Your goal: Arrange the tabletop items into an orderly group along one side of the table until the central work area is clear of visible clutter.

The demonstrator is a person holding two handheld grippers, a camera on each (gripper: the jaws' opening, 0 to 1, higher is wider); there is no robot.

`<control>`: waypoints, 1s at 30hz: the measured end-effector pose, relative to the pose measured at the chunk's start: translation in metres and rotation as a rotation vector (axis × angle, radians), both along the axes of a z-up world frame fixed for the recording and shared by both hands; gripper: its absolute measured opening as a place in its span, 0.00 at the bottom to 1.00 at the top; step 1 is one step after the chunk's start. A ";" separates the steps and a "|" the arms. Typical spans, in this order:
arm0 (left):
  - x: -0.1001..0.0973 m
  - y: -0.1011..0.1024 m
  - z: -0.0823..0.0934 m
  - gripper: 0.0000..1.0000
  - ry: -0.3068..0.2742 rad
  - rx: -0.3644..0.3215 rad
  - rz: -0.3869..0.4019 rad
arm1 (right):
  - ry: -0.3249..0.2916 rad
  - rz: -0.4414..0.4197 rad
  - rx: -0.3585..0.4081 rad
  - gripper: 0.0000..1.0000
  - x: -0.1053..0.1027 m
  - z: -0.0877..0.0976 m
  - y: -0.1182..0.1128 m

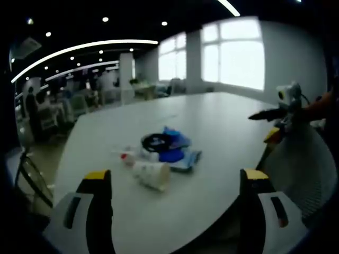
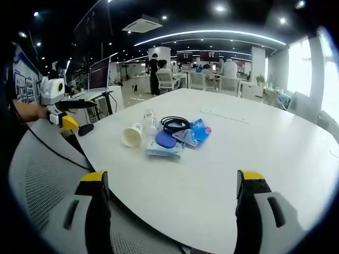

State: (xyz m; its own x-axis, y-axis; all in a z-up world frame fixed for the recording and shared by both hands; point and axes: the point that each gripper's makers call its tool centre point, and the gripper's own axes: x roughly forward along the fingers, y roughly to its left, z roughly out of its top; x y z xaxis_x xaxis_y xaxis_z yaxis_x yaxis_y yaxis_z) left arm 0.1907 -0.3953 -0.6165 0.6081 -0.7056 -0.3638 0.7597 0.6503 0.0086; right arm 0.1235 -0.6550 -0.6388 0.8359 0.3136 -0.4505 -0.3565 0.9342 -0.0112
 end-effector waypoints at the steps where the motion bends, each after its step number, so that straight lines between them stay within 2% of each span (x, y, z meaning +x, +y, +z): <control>1: 0.000 0.000 0.000 0.98 0.000 0.001 0.000 | 0.000 0.000 0.001 1.00 0.000 0.000 0.000; 30: -0.001 0.000 -0.002 0.97 0.002 0.008 -0.004 | -0.002 -0.006 -0.012 1.00 -0.001 0.000 -0.003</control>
State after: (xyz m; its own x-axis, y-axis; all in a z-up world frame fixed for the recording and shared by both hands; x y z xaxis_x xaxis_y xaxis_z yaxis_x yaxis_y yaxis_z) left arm 0.1893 -0.3956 -0.6181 0.6048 -0.7050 -0.3704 0.7620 0.6474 0.0121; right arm 0.1225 -0.6577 -0.6387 0.8385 0.3037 -0.4523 -0.3514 0.9360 -0.0229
